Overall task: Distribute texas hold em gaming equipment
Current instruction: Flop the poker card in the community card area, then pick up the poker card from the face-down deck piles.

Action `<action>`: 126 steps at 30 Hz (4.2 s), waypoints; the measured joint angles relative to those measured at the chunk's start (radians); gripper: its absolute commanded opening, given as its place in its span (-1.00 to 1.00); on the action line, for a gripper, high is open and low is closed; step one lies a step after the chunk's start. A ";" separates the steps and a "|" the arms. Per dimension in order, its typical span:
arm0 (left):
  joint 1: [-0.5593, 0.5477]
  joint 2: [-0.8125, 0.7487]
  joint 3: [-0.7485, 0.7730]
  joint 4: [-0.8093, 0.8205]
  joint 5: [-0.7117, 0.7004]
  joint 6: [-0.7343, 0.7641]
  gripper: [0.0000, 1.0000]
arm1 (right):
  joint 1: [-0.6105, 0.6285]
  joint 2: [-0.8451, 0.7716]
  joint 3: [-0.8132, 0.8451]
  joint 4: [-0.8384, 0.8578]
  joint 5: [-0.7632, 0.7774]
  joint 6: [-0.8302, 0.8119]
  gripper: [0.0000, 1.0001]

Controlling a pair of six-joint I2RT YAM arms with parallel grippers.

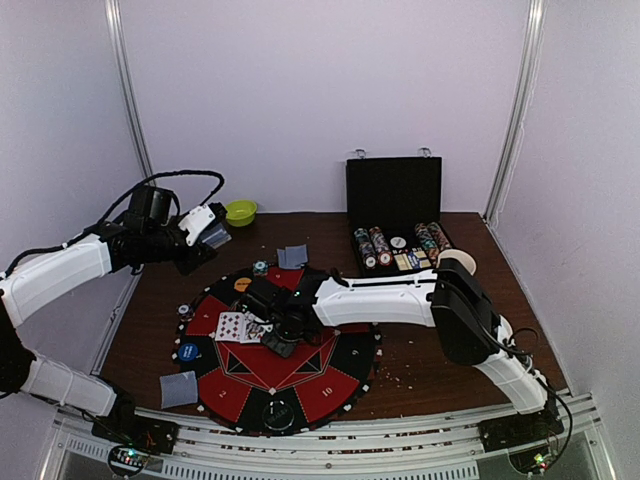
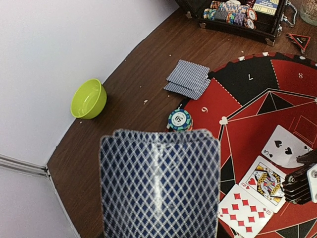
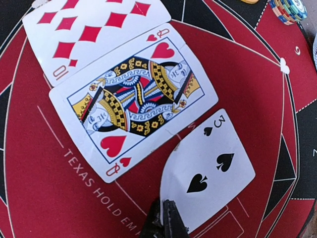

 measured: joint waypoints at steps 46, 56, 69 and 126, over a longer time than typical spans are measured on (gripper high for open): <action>0.001 0.000 0.000 0.000 0.046 0.004 -0.25 | -0.180 -0.512 -0.549 0.469 -0.437 0.159 -0.10; -0.114 0.000 -0.006 -0.024 0.232 0.093 -0.26 | -0.309 -0.610 -0.595 0.664 -0.610 0.356 0.29; -0.209 0.016 -0.016 -0.060 0.320 0.159 -0.26 | -0.271 -0.515 -0.400 0.623 -0.739 0.315 0.98; -0.211 0.017 -0.025 -0.075 0.206 0.168 -0.26 | -0.278 -0.603 -0.387 0.326 -0.635 0.209 -1.00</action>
